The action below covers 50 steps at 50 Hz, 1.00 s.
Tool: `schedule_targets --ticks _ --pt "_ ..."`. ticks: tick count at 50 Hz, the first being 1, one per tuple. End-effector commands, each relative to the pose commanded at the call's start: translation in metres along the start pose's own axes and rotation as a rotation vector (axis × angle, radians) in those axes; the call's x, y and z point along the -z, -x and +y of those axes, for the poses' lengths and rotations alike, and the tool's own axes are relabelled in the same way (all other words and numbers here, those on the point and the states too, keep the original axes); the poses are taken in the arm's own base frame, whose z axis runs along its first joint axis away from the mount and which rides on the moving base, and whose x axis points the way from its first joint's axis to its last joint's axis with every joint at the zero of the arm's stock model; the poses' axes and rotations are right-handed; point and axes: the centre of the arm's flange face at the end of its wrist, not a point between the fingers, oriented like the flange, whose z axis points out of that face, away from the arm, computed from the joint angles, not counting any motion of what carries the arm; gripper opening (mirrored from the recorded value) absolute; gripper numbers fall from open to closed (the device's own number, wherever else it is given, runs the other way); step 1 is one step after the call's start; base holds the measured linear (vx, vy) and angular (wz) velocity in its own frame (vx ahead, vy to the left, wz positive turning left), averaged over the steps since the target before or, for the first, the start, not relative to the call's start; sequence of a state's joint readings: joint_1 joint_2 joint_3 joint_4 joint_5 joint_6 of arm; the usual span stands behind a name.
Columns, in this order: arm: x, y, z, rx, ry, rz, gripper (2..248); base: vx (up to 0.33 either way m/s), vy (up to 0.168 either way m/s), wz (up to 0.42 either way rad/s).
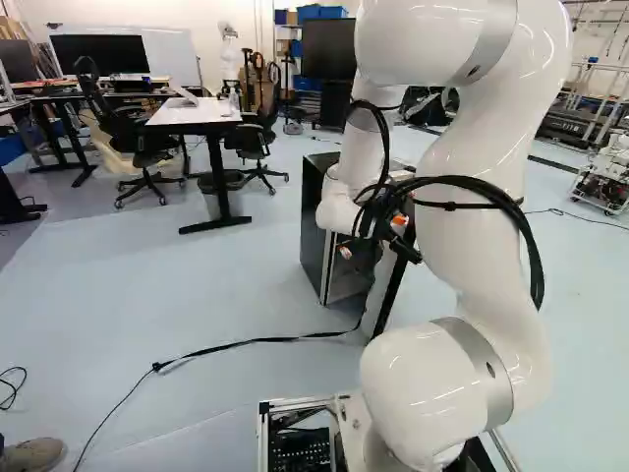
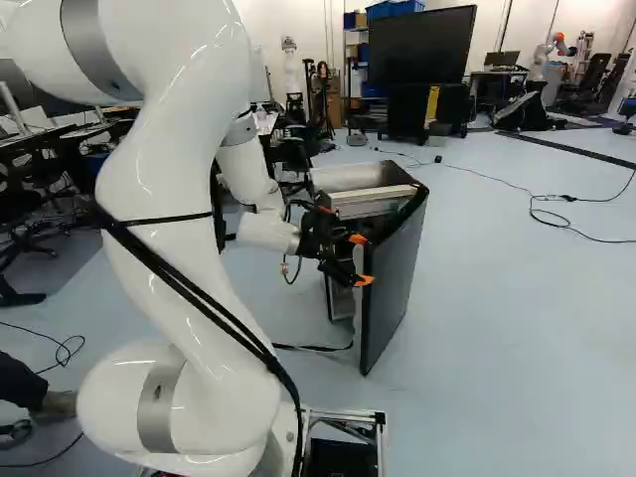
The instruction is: Open the fridge door
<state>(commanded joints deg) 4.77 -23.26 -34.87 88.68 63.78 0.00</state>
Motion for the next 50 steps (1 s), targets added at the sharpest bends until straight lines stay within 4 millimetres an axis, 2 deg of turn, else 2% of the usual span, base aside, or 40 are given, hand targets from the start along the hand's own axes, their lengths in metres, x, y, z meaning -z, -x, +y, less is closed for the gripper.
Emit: schedule_targets --ticks 50 --pt "-0.086 -0.047 0.023 -0.118 0.214 0.052 247 0.000 0.000 0.000"
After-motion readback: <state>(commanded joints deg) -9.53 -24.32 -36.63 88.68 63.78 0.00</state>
